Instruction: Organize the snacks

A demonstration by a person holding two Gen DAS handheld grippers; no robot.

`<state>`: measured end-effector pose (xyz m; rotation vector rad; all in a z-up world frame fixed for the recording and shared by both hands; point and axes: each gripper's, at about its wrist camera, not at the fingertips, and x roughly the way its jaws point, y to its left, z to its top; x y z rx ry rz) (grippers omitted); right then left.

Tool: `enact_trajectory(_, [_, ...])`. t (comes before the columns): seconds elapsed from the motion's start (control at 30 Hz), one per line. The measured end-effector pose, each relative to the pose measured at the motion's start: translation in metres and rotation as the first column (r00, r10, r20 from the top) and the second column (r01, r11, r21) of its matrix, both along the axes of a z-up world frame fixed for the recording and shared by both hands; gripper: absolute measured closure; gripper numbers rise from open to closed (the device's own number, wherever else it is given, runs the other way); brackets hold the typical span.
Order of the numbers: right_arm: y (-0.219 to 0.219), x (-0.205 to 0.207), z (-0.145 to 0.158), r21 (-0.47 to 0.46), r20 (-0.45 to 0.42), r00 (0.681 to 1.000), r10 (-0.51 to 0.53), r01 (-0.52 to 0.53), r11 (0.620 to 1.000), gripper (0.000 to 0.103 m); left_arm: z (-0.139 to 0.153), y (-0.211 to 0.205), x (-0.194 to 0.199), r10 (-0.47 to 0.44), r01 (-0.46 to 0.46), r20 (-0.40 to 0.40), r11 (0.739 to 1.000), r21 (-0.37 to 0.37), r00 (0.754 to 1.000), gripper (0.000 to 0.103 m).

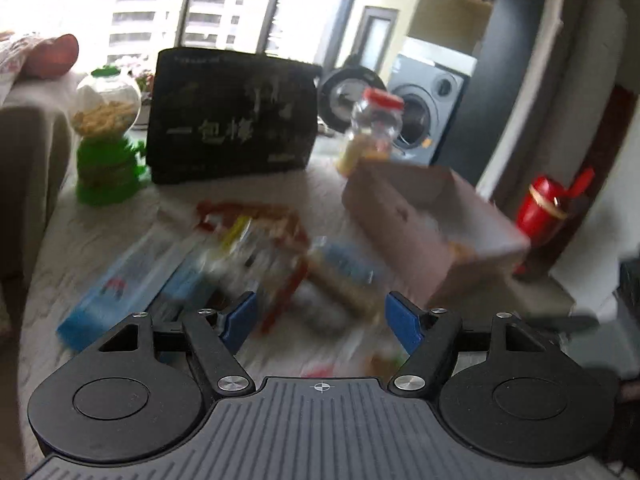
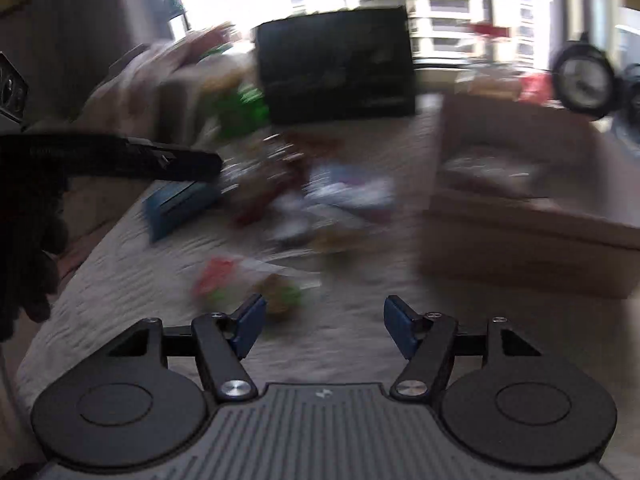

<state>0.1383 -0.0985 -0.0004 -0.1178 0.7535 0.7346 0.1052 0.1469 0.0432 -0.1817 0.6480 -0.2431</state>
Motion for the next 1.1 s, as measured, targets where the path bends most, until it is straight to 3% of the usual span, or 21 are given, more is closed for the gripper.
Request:
enact_trajectory(0.17, [0.036, -0.003, 0.000, -0.049, 0.072, 0.996, 0.059, -0.056, 0.997, 0.037, -0.018, 0.025, -0.006, 0.048, -0.052, -0.055, 0.996, -0.071, 0.997, 0.029])
enact_trajectory(0.33, [0.057, 0.017, 0.026, -0.026, 0.184, 0.980, 0.073, -0.070, 0.997, 0.037, -0.021, 0.036, -0.017, 0.150, -0.152, -0.021, 0.982, -0.109, 0.988, 0.034])
enact_trajectory(0.5, [0.114, 0.040, 0.013, -0.159, 0.273, 0.950, 0.152, -0.112, 0.981, 0.036, -0.021, 0.048, -0.037, 0.218, -0.217, 0.003, 0.971, -0.104, 0.976, 0.034])
enact_trajectory(0.57, [0.128, 0.054, 0.006, -0.156, 0.245, 0.957, 0.155, -0.119, 0.981, 0.036, -0.024, 0.052, -0.041, 0.216, -0.215, -0.008, 0.970, -0.114, 0.976, 0.034])
enact_trajectory(0.63, [0.133, 0.071, 0.002, -0.119, 0.161, 0.979, 0.127, -0.108, 0.987, 0.036, -0.028, 0.053, -0.043, 0.187, -0.188, -0.020, 0.974, -0.123, 0.982, 0.034])
enact_trajectory(0.73, [0.129, 0.080, 0.003, -0.080, 0.067, 0.991, 0.115, -0.110, 0.991, 0.046, -0.037, 0.051, -0.041, 0.151, -0.155, -0.045, 0.979, -0.131, 0.988, 0.034])
enact_trajectory(0.9, [0.093, 0.043, 0.023, -0.066, 0.123, 0.984, 0.129, -0.121, 0.990, 0.048, -0.045, 0.042, -0.036, 0.117, -0.125, -0.065, 0.982, -0.139, 0.991, 0.034])
enact_trajectory(1.1, [0.016, 0.000, 0.028, -0.105, 0.154, 0.987, 0.034, -0.018, 0.994, 0.048, -0.043, 0.014, -0.014, -0.004, -0.002, -0.045, 0.990, -0.138, 0.999, 0.034])
